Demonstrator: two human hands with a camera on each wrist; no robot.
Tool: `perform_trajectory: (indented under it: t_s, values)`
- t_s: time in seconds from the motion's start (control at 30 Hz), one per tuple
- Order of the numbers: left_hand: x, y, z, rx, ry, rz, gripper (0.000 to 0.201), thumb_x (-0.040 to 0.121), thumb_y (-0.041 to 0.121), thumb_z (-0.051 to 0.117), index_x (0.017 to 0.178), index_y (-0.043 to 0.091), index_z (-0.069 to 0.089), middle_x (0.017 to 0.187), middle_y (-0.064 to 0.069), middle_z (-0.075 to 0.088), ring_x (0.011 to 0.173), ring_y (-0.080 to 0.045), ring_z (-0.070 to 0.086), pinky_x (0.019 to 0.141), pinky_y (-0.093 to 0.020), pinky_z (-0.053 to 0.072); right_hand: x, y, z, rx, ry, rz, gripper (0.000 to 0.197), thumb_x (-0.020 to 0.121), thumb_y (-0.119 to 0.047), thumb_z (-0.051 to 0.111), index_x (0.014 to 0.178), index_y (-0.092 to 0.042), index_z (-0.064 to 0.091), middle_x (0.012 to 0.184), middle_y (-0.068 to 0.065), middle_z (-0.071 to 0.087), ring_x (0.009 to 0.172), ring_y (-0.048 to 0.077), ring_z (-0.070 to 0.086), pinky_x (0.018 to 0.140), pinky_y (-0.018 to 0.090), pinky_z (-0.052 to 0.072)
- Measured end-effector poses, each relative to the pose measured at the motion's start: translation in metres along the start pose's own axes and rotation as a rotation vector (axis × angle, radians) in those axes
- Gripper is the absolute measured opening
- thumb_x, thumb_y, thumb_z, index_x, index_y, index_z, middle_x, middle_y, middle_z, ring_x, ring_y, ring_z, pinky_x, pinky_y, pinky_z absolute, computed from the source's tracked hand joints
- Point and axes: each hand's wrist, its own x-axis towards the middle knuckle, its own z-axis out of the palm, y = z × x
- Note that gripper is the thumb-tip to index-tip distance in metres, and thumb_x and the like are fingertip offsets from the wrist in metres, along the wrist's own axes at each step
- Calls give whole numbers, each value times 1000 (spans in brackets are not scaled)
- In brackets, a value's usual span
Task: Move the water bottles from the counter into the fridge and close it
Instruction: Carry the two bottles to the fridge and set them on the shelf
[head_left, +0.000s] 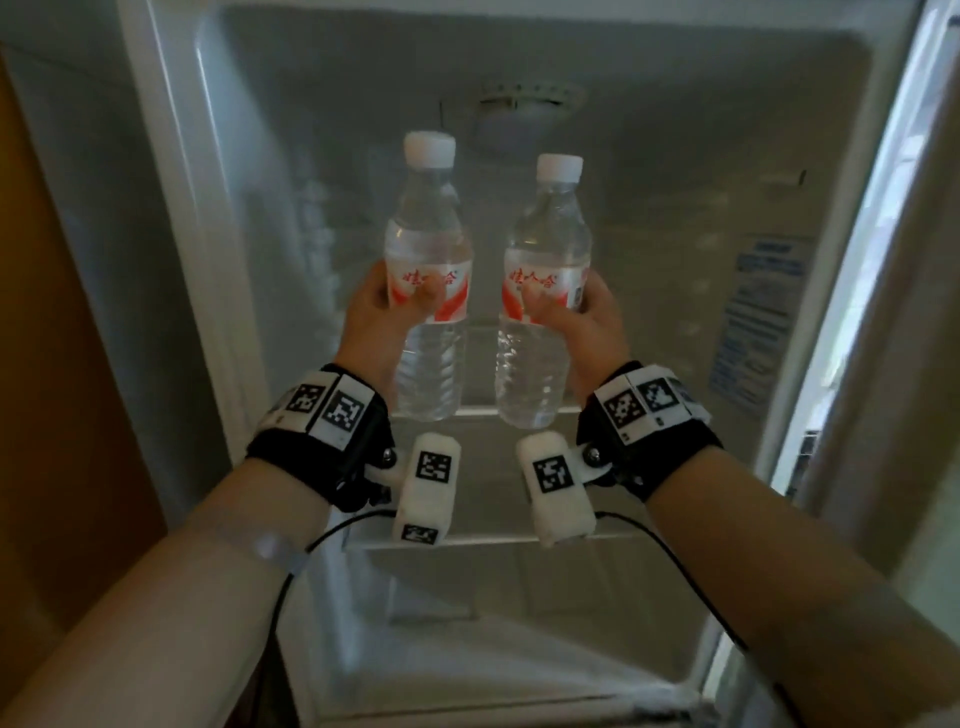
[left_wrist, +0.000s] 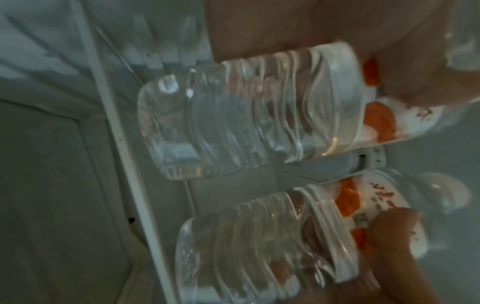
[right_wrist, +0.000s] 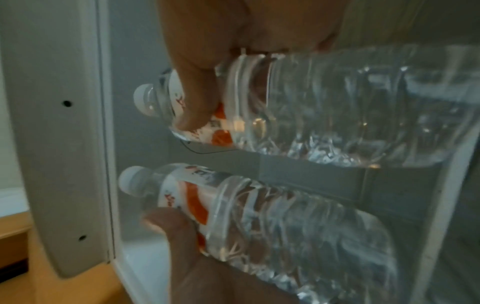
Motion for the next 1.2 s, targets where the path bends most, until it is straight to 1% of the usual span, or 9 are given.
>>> perform_trajectory:
  t_s: [0.27,0.5,0.63,0.73,0.83,0.93,1.0,1.1,1.2]
  values:
    - [74,-43,-14,-7,22,-117,23,72,37,70,94,29,67,101,-2,72,99,-25,67,94,-48,50,77,40,13,-1,-64,73,42,60,-25,79,97,-20,60,102,9,68,101,30,65,94,54,49]
    - [90,-81,-24,0,51,-249,43,56,61,68,91,35,66,81,10,77,93,-23,69,91,-48,49,113,80,26,24,-192,141,16,81,-8,64,90,-20,58,90,2,66,87,21,65,84,41,54]
    - [96,-94,-23,13,-1,-272,76,43,71,74,106,30,64,98,0,76,98,-28,68,98,-55,46,122,90,33,68,-249,156,25,80,-10,65,103,-15,55,111,11,65,105,30,62,91,46,52]
    - [97,-90,-25,47,-32,-260,78,37,72,74,103,33,62,98,2,76,97,-23,70,91,-47,51,127,93,35,73,-295,172,34,79,-9,66,110,-16,54,118,15,62,112,31,59,97,48,48]
    - [89,-91,-28,88,-64,-225,74,39,53,82,106,31,58,93,13,76,91,-6,70,75,-26,55,129,90,28,-1,-370,174,37,78,-4,65,111,-16,52,102,0,64,95,12,64,84,31,53]
    - [85,-95,-27,193,4,-182,99,38,31,91,127,19,50,116,0,69,109,-15,65,93,-41,51,125,91,18,-47,-479,210,47,78,3,63,114,-22,46,95,-11,59,72,-8,62,50,9,49]
    - [84,-95,-25,278,67,-161,107,34,30,92,129,15,46,117,1,67,108,-14,64,96,-43,49,121,93,17,-54,-476,260,59,78,2,65,125,-24,40,98,-11,59,81,-1,61,49,14,51]
    - [83,-93,-26,279,177,-177,85,51,13,86,124,18,45,103,12,62,96,-3,59,83,-25,47,119,94,23,-58,-466,306,65,76,0,66,130,-24,37,104,-8,59,91,10,60,62,29,53]
    - [83,-91,-35,283,228,-190,72,56,9,84,117,19,47,99,11,62,94,-3,58,84,-28,46,116,94,32,-41,-472,315,68,75,-2,68,130,-25,37,106,-7,59,96,13,59,71,37,52]
